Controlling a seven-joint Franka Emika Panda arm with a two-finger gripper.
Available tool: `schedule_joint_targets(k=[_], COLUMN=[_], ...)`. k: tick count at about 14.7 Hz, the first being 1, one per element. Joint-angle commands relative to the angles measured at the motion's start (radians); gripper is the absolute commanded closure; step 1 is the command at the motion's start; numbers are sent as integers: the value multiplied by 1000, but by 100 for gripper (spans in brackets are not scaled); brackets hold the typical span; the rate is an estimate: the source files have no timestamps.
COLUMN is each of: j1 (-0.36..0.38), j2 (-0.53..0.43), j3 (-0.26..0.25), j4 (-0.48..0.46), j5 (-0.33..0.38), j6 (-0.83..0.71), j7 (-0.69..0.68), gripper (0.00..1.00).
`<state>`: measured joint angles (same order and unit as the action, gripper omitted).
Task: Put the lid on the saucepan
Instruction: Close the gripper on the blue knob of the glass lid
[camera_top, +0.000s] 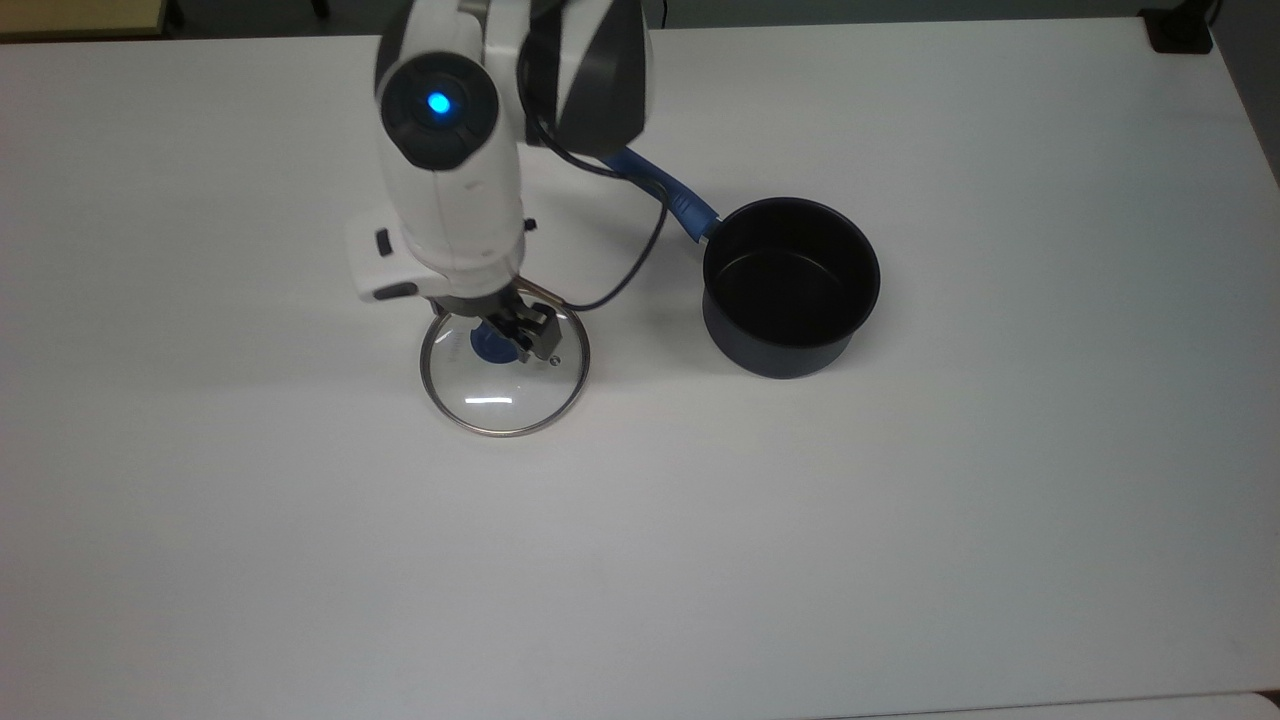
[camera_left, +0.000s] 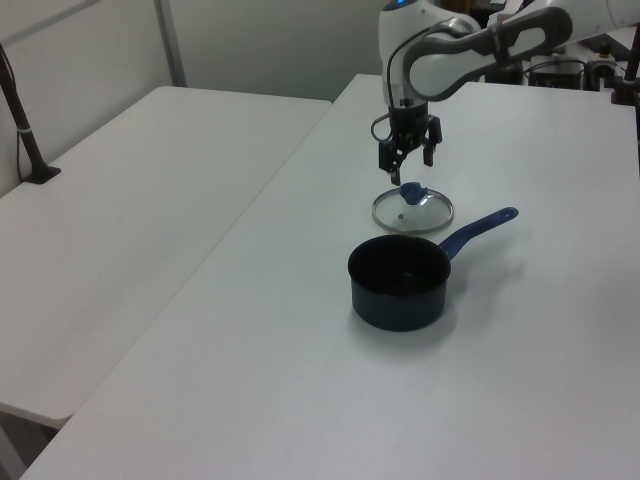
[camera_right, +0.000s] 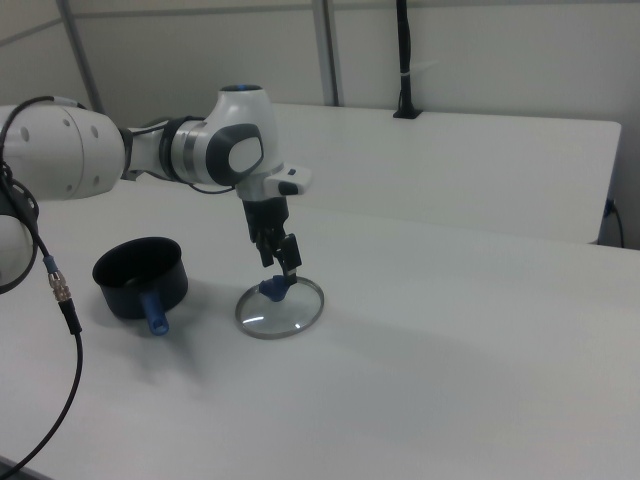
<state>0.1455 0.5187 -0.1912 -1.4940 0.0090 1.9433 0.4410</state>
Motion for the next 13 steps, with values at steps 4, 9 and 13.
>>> schedule_joint_targets(k=[4, 9, 13], j1=[43, 36, 29], j2=[40, 37, 8], j3=[-8, -8, -13], j4=[-20, -22, -19], j5=[0, 2, 6], j6=[62, 56, 23], j7=[8, -11, -36], gripper=[14, 39, 48])
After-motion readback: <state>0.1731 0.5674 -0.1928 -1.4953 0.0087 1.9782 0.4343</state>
